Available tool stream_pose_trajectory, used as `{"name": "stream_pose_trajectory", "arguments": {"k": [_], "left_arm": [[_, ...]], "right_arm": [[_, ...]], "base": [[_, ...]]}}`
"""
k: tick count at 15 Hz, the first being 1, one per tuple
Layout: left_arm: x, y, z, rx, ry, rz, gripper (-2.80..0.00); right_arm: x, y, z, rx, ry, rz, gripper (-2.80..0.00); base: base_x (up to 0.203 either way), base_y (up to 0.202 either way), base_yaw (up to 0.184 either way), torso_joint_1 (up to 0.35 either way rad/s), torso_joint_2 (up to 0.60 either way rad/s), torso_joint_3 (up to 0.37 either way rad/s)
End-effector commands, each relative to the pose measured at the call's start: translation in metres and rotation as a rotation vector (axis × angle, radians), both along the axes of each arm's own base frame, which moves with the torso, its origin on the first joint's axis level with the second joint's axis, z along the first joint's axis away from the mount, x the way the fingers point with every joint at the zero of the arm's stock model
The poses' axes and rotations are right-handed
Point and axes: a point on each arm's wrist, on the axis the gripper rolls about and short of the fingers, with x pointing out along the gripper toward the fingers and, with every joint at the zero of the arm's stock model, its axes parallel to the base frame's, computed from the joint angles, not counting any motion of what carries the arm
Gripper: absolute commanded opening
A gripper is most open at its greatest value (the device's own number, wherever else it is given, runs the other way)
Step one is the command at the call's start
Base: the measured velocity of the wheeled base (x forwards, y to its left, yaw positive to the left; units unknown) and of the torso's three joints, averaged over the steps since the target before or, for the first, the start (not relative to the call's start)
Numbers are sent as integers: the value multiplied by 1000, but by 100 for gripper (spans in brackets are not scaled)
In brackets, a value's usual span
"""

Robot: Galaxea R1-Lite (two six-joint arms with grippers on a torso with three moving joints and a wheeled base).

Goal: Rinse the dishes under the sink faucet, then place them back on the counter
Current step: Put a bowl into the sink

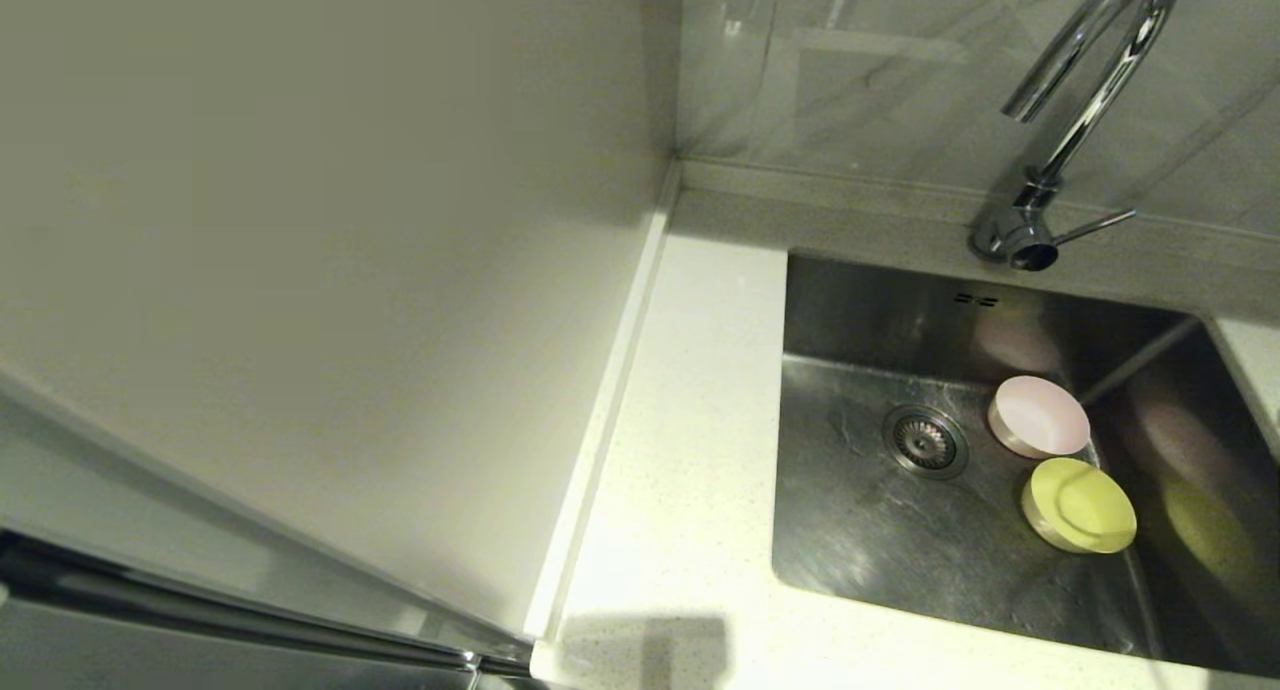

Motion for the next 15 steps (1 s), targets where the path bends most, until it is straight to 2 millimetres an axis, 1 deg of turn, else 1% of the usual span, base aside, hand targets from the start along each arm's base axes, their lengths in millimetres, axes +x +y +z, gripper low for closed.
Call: {"name": "stream_pose_trajectory", "arguments": {"k": [1,3,4,8,12,15], "left_arm": [[0,0,-1,0,3,0,-280],[0,0,-1,0,3,0,-280],[0,0,-1,0,3,0,-280],[0,0,-1,0,3,0,-280],[0,0,-1,0,3,0,-280],[0,0,-1,0,3,0,-280]], "right_arm": [[-4,2,1,3,-6,2,-280],[-4,4,3,8,-13,25,-280],[-5,4,1,15,-9,31,0],[-7,6,1,19,-13,31,0],[-10,10,-13,66,22,21,0],[-7,7,-21,105,17,7,0]], "base": [[0,0,0,0,0,0],[0,0,0,0,0,0],[0,0,0,0,0,0],[0,0,0,0,0,0],[0,0,0,0,0,0],[0,0,0,0,0,0]]}}
